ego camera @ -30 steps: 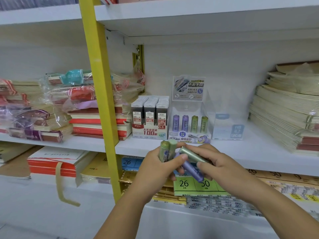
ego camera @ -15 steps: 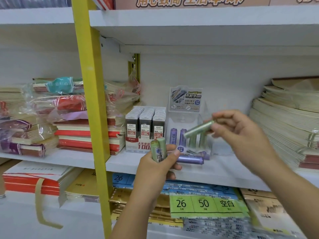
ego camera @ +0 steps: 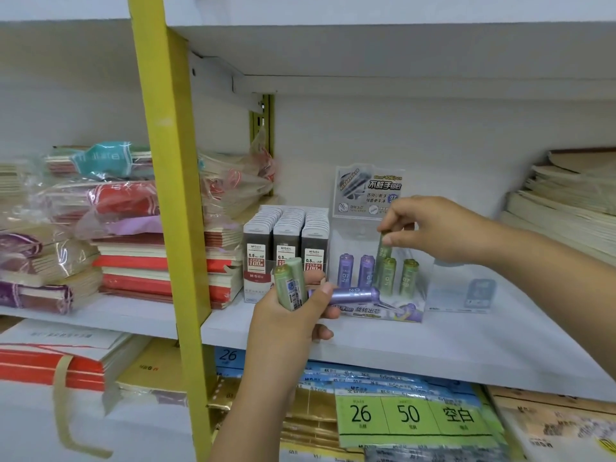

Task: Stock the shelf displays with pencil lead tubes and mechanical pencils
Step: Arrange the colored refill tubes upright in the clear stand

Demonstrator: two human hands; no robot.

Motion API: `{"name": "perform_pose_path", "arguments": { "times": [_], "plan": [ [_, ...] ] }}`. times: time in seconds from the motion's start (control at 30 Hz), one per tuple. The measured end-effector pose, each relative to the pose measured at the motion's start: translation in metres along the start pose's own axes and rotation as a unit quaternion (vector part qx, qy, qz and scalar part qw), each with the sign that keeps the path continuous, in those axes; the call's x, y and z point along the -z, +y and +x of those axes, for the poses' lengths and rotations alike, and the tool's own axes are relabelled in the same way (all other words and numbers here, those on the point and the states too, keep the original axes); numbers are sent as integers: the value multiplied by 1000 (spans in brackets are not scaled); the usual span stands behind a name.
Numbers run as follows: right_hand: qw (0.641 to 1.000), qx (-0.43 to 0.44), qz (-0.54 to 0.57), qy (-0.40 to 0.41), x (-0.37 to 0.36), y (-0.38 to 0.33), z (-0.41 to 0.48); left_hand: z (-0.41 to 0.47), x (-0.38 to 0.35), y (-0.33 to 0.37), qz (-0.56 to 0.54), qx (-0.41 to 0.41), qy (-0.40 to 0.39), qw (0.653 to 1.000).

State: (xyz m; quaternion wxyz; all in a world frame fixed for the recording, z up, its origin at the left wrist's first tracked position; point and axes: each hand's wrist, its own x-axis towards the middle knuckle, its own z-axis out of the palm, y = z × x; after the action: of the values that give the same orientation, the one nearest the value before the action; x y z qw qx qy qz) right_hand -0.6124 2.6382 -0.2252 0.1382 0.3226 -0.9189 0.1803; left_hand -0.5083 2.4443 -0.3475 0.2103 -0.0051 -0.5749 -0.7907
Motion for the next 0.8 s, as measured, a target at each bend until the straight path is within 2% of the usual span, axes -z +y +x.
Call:
{"name": "perform_pose_path", "arguments": {
  "times": [0.6, 0.7, 0.73, 0.8],
  "plan": [
    [998, 45, -21, -34, 0, 6, -4, -2, -1, 2, 5, 17, 7, 1000],
    [998, 19, -30, -45, -2, 5, -8, -3, -1, 4, -5, 22, 8, 1000],
    [998, 17, -57, -37, -3, 4, -9, -3, -1, 4, -12, 25, 9, 1000],
    [995, 48, -84, 31, -7, -3, -17, -4, -1, 5, -36, 28, 9, 999]
  ]
}}
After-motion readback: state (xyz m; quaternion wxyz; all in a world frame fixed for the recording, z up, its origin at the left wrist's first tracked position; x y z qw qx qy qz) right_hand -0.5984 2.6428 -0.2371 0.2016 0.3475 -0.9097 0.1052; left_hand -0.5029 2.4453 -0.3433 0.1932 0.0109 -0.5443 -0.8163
